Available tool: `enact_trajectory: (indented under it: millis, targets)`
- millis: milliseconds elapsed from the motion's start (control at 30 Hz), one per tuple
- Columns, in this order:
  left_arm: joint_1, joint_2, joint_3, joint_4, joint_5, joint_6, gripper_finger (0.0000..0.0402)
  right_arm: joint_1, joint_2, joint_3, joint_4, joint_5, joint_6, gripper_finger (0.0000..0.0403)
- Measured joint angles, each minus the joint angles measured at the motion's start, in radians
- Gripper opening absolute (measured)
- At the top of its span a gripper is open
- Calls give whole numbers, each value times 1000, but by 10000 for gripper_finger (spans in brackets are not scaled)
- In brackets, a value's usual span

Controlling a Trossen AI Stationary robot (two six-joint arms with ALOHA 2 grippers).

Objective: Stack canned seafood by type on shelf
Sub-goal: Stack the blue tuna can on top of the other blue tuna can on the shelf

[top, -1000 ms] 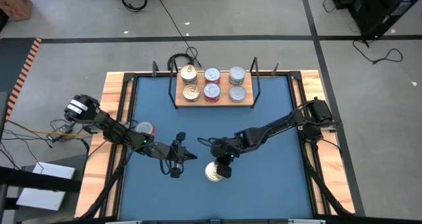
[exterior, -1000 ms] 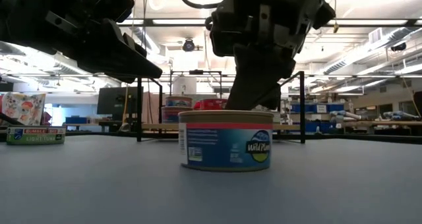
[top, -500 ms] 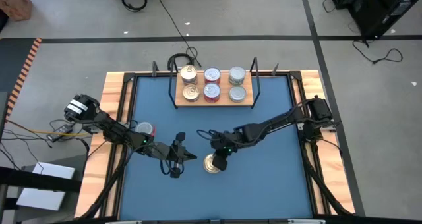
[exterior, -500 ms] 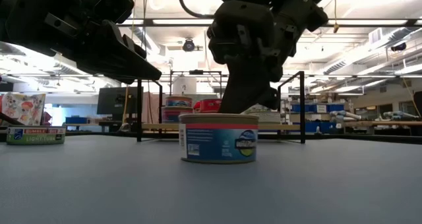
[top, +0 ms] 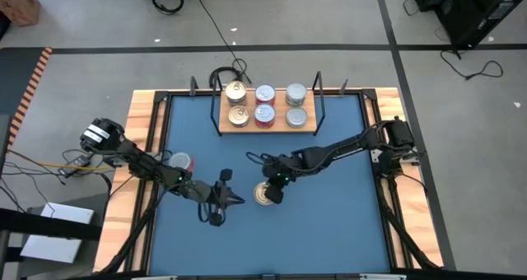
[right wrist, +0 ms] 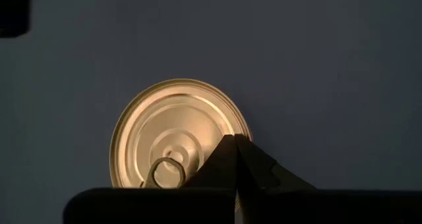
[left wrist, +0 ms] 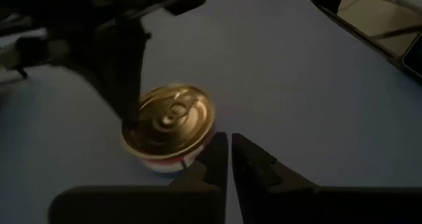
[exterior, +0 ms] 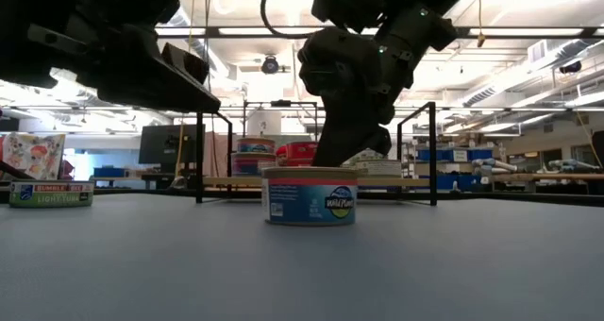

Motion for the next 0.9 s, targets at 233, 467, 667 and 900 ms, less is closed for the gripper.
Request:
enact_trajectory:
  millis: [233,467,667,900]
  targets:
    - [2,10,67,-51,0,149,80,-12,-2,-1,0,-32,-50,26]
    - [30,64,151,-163,0,203,112,26,-67,-2,-25,-64,-105,70]
    - [68,110,184,-204,41,204,109,79,-186,-1,-106,23,-129,96]
    - [84,157,214,-217,68,330,108,121,-288,0,-159,136,-135,99]
